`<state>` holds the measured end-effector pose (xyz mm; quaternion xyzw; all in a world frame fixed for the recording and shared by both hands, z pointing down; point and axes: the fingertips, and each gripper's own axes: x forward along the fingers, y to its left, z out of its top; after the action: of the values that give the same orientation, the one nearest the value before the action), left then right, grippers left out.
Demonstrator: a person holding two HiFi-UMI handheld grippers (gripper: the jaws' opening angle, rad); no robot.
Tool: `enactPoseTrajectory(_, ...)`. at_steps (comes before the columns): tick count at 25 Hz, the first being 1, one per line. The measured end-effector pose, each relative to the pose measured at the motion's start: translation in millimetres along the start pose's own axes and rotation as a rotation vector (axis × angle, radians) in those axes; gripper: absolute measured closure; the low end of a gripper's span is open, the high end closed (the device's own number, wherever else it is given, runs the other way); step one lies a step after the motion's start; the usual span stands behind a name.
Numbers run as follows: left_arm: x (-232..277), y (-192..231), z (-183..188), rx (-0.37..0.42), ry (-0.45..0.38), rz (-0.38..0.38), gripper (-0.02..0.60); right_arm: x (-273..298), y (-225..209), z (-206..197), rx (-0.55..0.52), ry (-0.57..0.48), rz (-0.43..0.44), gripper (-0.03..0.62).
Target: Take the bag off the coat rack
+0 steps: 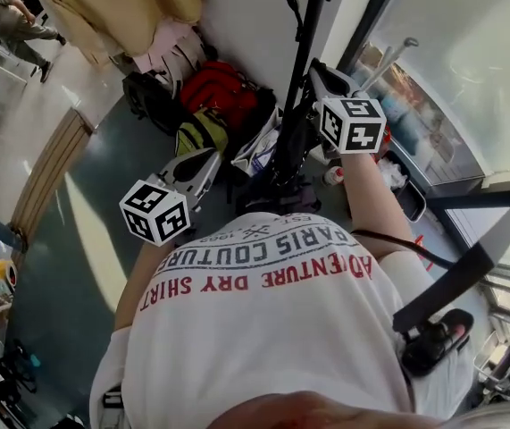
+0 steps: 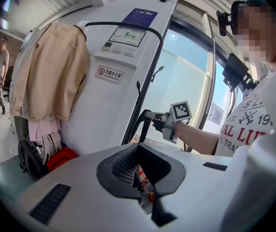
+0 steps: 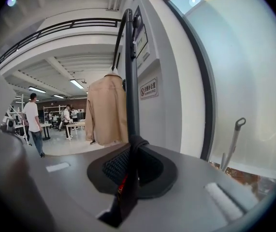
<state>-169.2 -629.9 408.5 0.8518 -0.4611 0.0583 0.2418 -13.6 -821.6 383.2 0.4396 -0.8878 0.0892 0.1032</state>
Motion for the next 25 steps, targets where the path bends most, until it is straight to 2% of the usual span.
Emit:
enactPoseTrajectory(4, -11.3, 3.1, 7.4, -0.009, -0.03, -0.003, 0.578, -24.7, -2.5, 34.5, -0.024, -0.072, -0.024, 0.578)
enactPoseTrajectory(8, -21.9, -1.0, 12.0, 0.006, -0.047, -0.019, 0.578, -54.2, 15.2, 44.4, -0.033, -0.101, -0.01, 0.577)
enactPoseTrajectory(18, -21.1, -22.3, 19.1, 0.027, -0.048, -0.116, 0.578, -96.5, 45.8, 19.3, 0.028, -0.072, 0.024, 0.577)
enactPoseTrajectory(25, -25.2, -41.2, 3.4, 0.027, -0.019, -0.192, 0.578, -130.3, 66.9, 3.9, 0.099, -0.066, 0.033, 0.577)
